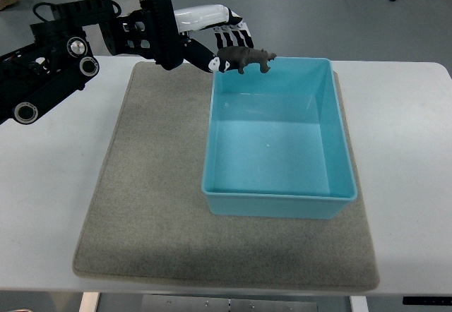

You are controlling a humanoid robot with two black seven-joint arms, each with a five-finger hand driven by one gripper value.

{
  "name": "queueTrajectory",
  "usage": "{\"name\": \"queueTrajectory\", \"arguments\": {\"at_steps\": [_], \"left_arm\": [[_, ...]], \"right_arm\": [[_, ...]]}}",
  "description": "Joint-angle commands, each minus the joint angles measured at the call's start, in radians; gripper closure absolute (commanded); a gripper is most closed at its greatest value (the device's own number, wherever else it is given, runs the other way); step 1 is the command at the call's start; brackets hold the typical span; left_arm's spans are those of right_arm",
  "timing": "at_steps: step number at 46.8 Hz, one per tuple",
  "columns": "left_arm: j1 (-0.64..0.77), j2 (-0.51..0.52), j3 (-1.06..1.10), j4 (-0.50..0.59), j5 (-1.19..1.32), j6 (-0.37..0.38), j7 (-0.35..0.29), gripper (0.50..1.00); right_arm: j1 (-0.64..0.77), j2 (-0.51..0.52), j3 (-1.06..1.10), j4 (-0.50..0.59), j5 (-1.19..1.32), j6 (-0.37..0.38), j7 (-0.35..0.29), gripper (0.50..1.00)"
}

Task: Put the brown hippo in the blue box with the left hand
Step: 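Lift the hippo with the left hand and carry it over the blue box, then lower the hippo into the blue box and open the left hand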

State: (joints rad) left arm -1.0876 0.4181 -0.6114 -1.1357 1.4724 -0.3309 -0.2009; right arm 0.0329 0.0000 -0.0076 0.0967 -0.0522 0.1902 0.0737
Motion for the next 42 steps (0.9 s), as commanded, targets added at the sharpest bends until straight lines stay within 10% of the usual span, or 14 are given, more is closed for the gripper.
{"name": "queueTrajectory", "arguments": {"at_steps": [1, 42], "left_arm": [[-0.001, -0.035, 0.033, 0.001, 0.003, -0.005, 0.0, 1.0], [0.002, -0.208, 0.292, 0.126, 0.118, 0.012, 0.002, 1.0]], "right_arm": [[-0.001, 0.0, 0.0, 0.0, 0.0, 0.0, 0.0, 0.564], [-0.001, 0.0, 0.0, 0.0, 0.0, 0.0, 0.0, 0.564]]}}
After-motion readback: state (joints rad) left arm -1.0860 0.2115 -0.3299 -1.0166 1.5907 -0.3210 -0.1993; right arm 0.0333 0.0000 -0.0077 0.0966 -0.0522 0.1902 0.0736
